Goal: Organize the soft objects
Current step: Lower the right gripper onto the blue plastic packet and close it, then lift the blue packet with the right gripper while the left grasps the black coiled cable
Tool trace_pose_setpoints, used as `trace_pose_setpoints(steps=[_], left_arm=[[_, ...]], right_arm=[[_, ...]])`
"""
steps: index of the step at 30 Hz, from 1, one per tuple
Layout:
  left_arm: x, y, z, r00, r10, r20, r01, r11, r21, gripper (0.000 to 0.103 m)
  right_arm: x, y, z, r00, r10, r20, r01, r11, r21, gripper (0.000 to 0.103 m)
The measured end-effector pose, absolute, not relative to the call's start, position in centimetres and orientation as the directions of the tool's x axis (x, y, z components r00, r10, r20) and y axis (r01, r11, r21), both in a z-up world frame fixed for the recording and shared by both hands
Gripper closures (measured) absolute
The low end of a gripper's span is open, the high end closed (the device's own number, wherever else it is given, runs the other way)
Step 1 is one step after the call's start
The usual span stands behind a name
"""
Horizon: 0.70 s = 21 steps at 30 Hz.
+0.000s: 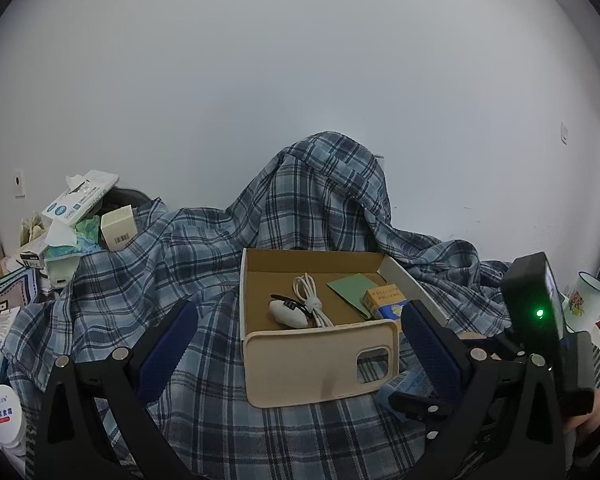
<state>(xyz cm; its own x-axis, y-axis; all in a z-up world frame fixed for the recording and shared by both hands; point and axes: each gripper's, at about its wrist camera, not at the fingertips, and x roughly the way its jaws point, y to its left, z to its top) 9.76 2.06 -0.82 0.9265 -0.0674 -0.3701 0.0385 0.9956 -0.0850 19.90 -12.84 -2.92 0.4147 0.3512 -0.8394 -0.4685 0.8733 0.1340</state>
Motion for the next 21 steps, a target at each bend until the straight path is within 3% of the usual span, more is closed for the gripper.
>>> trace_pose_setpoints(steps=[3, 4, 5, 8, 21], left_arm=[[9.8, 2.1, -0.9, 0.925, -0.065, -0.375, 0.035, 0.996, -0.086, 0.000], [9.8, 2.1, -0.9, 0.924, -0.065, -0.376, 0.035, 0.996, -0.086, 0.000], [9.8, 2.0, -0.9, 0.925, -0.065, -0.375, 0.035, 0.996, -0.086, 0.000], [9.8, 2.0, -1.0, 0.925, -0.064, -0.373, 0.035, 0.996, -0.085, 0.000], [9.7, 2.0, -1.0, 0.927, -0.065, -0.368, 0.038, 0.996, -0.082, 0.000]], right_arm=[[20.0, -12.6, -3.3, 0.396, 0.351, -0.849, -0.482, 0.866, 0.133, 0.006], [20.0, -12.5, -3.4, 0.394, 0.347, -0.851, -0.485, 0.865, 0.128, 0.013], [20.0, -12.4, -3.5, 0.392, 0.343, -0.854, -0.489, 0.863, 0.123, 0.026], [19.9, -12.1, -3.6, 0.382, 0.347, -0.857, -0.504, 0.855, 0.122, 0.035], [17.3, -17.8, 4.1, 0.691, 0.321, -0.648, -0.381, 0.923, 0.052, 0.035]])
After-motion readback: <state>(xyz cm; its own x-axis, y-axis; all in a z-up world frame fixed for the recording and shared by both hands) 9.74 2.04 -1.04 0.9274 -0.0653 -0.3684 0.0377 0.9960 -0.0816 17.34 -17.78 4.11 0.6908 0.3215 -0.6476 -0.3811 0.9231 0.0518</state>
